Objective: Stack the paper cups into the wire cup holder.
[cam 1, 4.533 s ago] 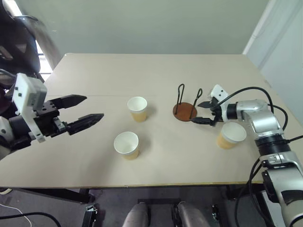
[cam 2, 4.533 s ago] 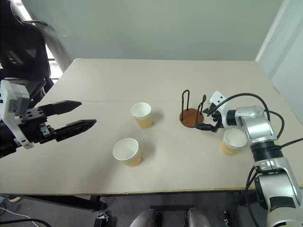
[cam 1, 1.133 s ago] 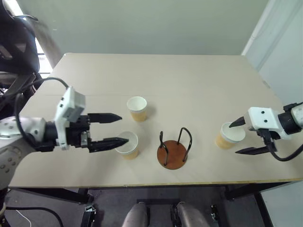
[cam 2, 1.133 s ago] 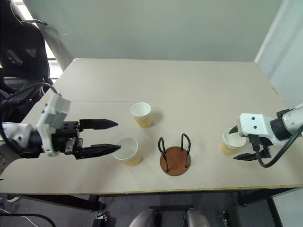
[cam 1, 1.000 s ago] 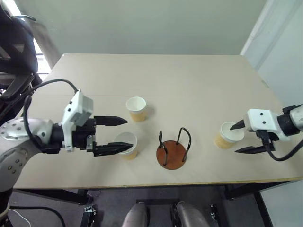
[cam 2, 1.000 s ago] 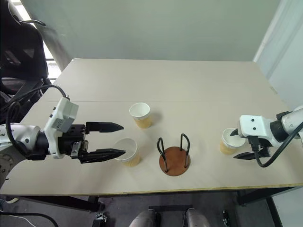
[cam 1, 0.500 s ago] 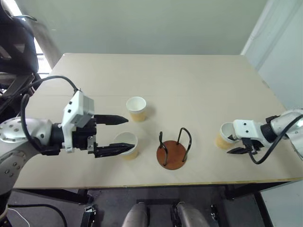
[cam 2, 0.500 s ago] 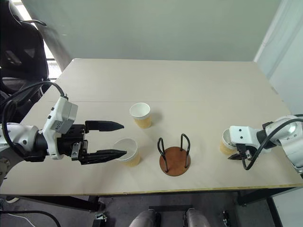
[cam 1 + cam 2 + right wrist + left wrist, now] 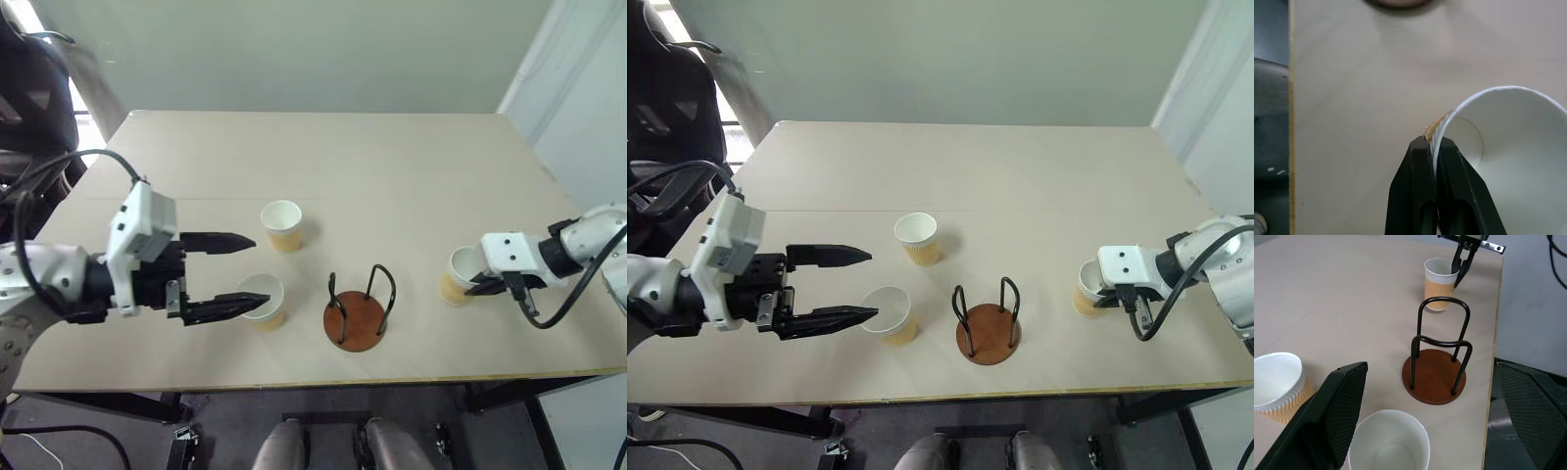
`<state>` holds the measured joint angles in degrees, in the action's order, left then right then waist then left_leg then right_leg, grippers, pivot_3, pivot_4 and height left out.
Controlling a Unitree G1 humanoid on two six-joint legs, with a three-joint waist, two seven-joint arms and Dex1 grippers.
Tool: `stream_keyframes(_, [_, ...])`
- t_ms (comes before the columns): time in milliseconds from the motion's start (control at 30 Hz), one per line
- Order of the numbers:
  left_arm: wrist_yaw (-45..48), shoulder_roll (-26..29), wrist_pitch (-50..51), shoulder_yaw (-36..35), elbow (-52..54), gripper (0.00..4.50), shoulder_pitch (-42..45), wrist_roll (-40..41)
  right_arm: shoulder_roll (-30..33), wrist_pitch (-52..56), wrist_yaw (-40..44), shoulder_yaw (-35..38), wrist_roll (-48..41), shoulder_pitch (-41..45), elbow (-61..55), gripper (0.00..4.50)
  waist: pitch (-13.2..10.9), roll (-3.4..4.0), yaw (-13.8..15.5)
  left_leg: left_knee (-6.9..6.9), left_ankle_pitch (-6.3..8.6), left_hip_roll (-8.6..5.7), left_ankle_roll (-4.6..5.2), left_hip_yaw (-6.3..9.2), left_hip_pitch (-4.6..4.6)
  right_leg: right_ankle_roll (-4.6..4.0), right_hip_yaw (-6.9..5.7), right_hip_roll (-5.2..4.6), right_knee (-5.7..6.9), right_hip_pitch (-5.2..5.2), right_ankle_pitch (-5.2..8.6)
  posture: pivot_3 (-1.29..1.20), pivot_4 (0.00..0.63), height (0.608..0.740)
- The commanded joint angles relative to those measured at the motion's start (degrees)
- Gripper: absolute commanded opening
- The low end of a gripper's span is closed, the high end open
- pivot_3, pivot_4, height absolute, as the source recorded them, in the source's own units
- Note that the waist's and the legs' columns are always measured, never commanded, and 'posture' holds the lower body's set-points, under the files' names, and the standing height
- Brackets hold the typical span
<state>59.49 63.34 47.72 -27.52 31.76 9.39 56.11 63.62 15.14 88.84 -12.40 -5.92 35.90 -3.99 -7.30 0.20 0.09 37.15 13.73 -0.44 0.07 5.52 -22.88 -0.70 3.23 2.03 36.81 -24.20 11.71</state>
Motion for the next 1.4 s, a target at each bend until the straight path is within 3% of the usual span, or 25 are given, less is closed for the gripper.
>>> stream_keyframes(33, [1.9, 1.6, -0.2, -5.2, 1.0, 4.5, -2.8, -0.6, -0.9, 3.4, 3.4, 4.9, -9.9, 8.4, -2.9, 0.02, 0.0, 0.02, -0.4, -0.01, 0.0, 0.01, 0.0, -0.02, 0.0, -0.03, 0.0, 0.0, 0.0, -0.01, 0.02, 0.0, 0.15, 0.74])
stream_keyframes(100, [2.5, 1.9, -0.2, -6.5, 1.1, 4.5, -4.5, -0.8, -2.3, 5.0, 3.7, 4.9, -14.5, 13.6, -3.2, 0.02, 0.0, 0.06, -0.7, -0.03, -0.01, 0.03, -0.02, -0.06, 0.0, -0.18, 0.03, 0.04, 0.02, -0.05, 0.06, 0.0, 0.15, 0.74])
stream_keyframes(200, [3.1, 2.4, -0.7, -6.1, 2.0, 4.5, -7.8, -3.1, -9.5, 8.3, 2.3, 2.7, -17.5, 19.3, -6.0, 0.02, 0.1, -0.1, -0.8, -0.02, -0.05, 0.23, -0.08, -0.02, 0.08, -0.66, 0.15, 0.33, 0.01, 0.03, 0.34, 0.0, 0.15, 0.74])
stream_keyframes(433, [2.8, 2.2, -1.9, -5.8, 3.3, 4.5, -10.4, -6.2, -17.7, 10.3, 1.6, -1.5, -18.5, 21.8, -10.5, 0.02, 0.1, -0.14, -0.3, -0.02, -0.02, 0.49, -0.19, 0.08, 0.1, -0.92, 0.22, 0.68, 0.05, 0.01, 0.29, 0.0, 0.15, 0.74])
stream_keyframes(1067, [1.3, 1.2, -0.7, -10.7, 6.6, 4.5, -13.6, -5.0, -16.9, 0.7, 3.7, -8.5, -11.2, 16.6, -7.7, 0.02, 0.1, -0.17, -0.4, 0.03, 0.12, 0.58, -0.33, 0.06, 0.11, -1.17, 0.18, 0.71, 0.06, -0.04, 0.12, 0.0, 0.15, 0.74])
stream_keyframes(1233, [-0.8, 1.1, 1.8, -16.2, 4.4, 4.5, -8.6, 3.4, -17.1, -0.1, 3.7, -8.6, -10.6, 16.2, -7.4, 0.02, 0.1, -0.17, -0.4, 0.04, 0.12, 0.58, -0.33, 0.06, 0.1, -1.17, 0.17, 0.71, 0.05, -0.04, 0.09, 0.0, 0.15, 0.74])
stream_keyframes(1400, [2.1, 5.9, 8.4, -23.9, 3.2, 4.5, -9.1, 9.3, -16.7, -1.1, 3.7, -9.1, -10.3, 15.9, -6.7, 0.02, 0.1, -0.16, -0.5, 0.03, 0.13, 0.6, -0.34, 0.05, 0.1, -1.14, 0.17, 0.71, 0.02, -0.04, 0.04, 0.0, 0.15, 0.74])
